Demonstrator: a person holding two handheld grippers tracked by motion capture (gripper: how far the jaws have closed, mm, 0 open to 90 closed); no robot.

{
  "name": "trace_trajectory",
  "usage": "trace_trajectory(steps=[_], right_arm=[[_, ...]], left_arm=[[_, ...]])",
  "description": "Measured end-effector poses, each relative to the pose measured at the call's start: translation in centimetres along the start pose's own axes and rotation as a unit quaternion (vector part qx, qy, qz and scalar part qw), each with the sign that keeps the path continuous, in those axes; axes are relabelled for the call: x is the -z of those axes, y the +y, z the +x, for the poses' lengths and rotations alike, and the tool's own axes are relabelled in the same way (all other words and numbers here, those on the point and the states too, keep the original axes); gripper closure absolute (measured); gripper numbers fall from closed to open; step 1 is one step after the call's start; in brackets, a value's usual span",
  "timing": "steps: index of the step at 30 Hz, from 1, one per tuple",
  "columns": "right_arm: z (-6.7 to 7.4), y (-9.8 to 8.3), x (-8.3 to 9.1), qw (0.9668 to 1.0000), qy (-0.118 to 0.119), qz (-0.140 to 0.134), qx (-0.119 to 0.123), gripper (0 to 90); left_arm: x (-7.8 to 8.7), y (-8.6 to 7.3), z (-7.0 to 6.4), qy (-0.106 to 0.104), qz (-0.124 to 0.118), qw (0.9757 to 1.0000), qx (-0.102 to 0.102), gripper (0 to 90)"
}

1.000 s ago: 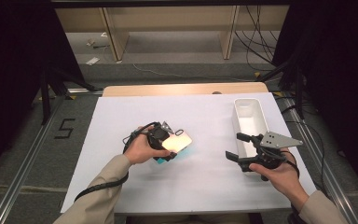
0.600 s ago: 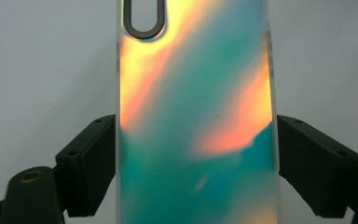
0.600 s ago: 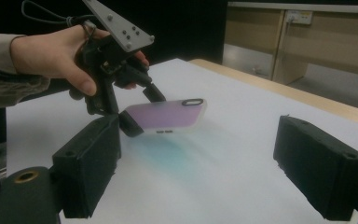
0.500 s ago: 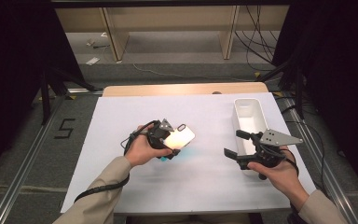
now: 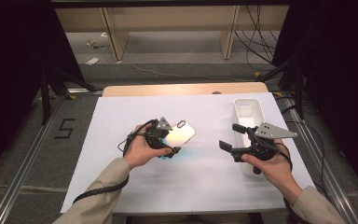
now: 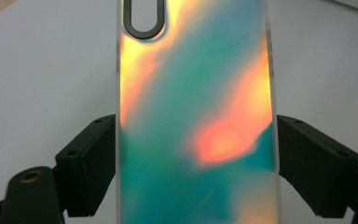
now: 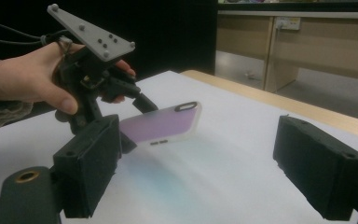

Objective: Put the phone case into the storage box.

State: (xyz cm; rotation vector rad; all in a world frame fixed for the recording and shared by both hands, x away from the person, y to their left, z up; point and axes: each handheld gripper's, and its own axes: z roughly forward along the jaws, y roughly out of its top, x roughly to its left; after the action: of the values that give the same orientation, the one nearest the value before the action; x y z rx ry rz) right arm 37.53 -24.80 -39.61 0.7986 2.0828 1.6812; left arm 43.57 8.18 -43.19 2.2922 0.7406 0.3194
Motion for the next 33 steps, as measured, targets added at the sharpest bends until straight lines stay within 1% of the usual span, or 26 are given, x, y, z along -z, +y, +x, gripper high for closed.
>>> trace_trajectory(steps=[2, 3, 6, 9, 16, 25, 33], right_arm=[[0.0, 0.3, -0.4, 1.0000, -0.001, 0.000, 0.003, 16.0], [0.0, 0.3, -0.4, 1.0000, -0.001, 0.000, 0.003, 16.0], [-0.1, 0.6, -1.2, 1.0000, -0.003, 0.002, 0.001, 16.0], [-0.1, 0.7, -1.6, 1.0000, -0.006, 0.003, 0.000, 16.0], [-0.3, 1.1, -3.0, 0.9999, -0.013, 0.006, -0.005, 16.2], [-0.4, 1.4, -4.1, 0.9998, -0.016, 0.009, -0.007, 16.4], [-0.6, 1.4, -5.2, 0.9996, -0.019, 0.017, -0.012, 16.4]], left_arm=[[0.1, -0.1, -0.1, 0.002, -0.002, 1.0000, 0.000, 17.1], [0.1, -0.1, -0.1, 0.002, -0.002, 1.0000, 0.000, 17.1], [0.3, -0.2, -0.3, 0.002, -0.010, 0.9999, 0.003, 17.1], [0.4, -0.3, -0.4, 0.001, -0.014, 0.9999, 0.003, 17.1], [0.8, -0.5, -1.1, 0.003, -0.032, 0.9995, 0.004, 17.1], [1.0, -0.6, -1.7, 0.004, -0.038, 0.9993, 0.005, 17.1], [1.0, -0.6, -2.6, 0.009, -0.052, 0.9986, 0.000, 17.1]])
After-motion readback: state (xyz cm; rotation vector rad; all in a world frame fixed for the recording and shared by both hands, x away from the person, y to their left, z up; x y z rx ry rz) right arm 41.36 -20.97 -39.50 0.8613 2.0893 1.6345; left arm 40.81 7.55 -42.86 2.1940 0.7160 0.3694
